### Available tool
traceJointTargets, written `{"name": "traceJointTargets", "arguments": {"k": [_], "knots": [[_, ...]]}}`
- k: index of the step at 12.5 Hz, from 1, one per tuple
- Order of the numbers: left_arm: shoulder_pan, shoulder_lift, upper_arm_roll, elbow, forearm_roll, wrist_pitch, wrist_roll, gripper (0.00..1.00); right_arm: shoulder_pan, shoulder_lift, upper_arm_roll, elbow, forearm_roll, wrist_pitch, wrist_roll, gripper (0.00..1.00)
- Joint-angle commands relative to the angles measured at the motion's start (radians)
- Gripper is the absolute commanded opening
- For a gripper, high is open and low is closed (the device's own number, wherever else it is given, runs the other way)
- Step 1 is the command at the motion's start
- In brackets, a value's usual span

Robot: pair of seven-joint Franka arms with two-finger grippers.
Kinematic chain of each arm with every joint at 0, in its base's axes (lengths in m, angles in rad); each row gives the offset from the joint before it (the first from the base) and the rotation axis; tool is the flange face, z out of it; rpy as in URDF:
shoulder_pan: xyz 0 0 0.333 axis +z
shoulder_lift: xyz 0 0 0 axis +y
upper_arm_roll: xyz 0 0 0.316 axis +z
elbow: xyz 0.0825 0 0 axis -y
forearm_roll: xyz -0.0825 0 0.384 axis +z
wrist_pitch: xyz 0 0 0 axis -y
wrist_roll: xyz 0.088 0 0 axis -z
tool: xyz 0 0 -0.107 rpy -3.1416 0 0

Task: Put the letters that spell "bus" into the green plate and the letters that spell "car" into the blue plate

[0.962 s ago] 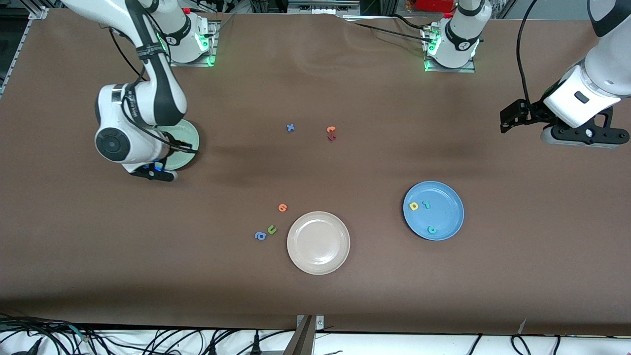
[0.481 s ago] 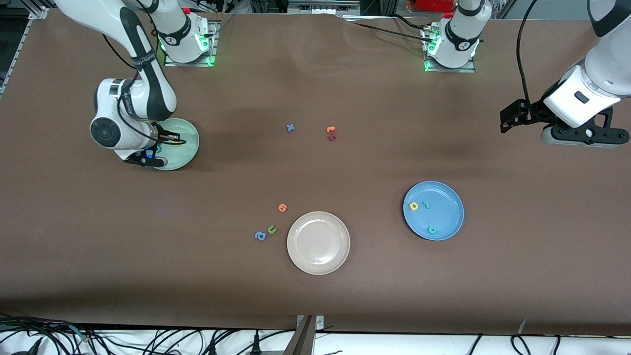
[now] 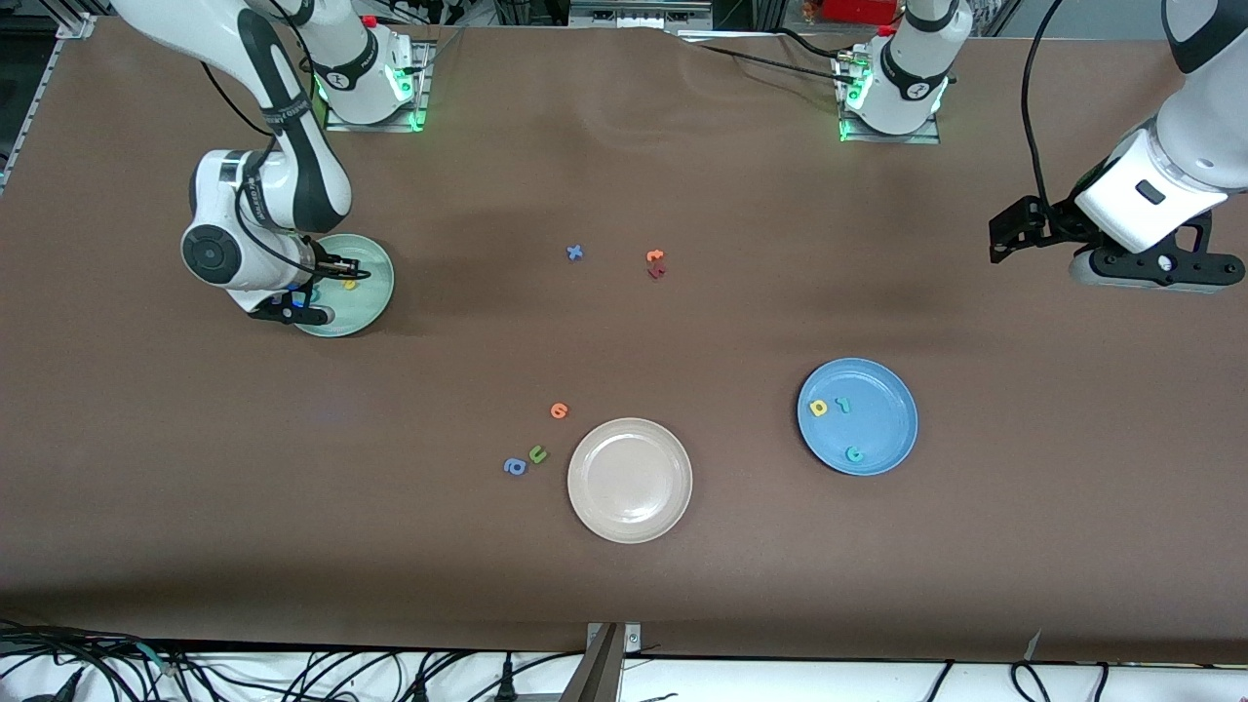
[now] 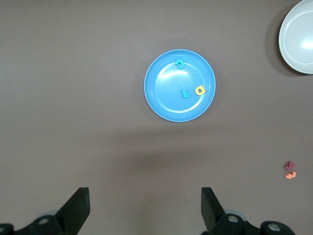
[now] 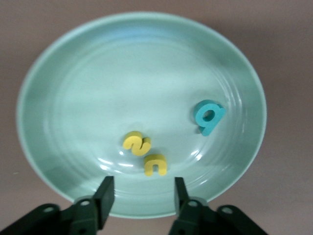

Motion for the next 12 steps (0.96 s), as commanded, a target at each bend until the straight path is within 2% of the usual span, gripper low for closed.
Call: {"name": "traceJointTargets", "arguments": {"k": [1, 3, 5, 8, 12], "knots": [[-0.006, -0.015, 0.010, -0.005, -0.010, -0.012, 0.024, 1.00, 0.006, -0.072, -0.002, 0.095, -0.007, -0.117, 0.026, 0.99], [-0.006, -0.015, 0.010, -0.005, -0.010, -0.012, 0.022, 1.00, 0.023, -0.042, 0.038, 0.241, -0.007, -0.176, 0.118, 0.99], [-0.006, -0.016, 0.010, -0.005, -0.010, -0.012, 0.022, 1.00, 0.040, 0.003, 0.070, 0.327, 0.000, -0.173, 0.175, 0.99], [-0.008, -0.015, 0.010, -0.003, -0.010, -0.012, 0.022, 1.00, 0.053, 0.041, 0.074, 0.472, -0.007, -0.192, 0.149, 0.99], [-0.006, -0.016, 0.010, -0.005, -0.010, -0.012, 0.022, 1.00, 0.010, 0.041, 0.061, 0.707, -0.014, -0.483, 0.100, 0.99]]}}
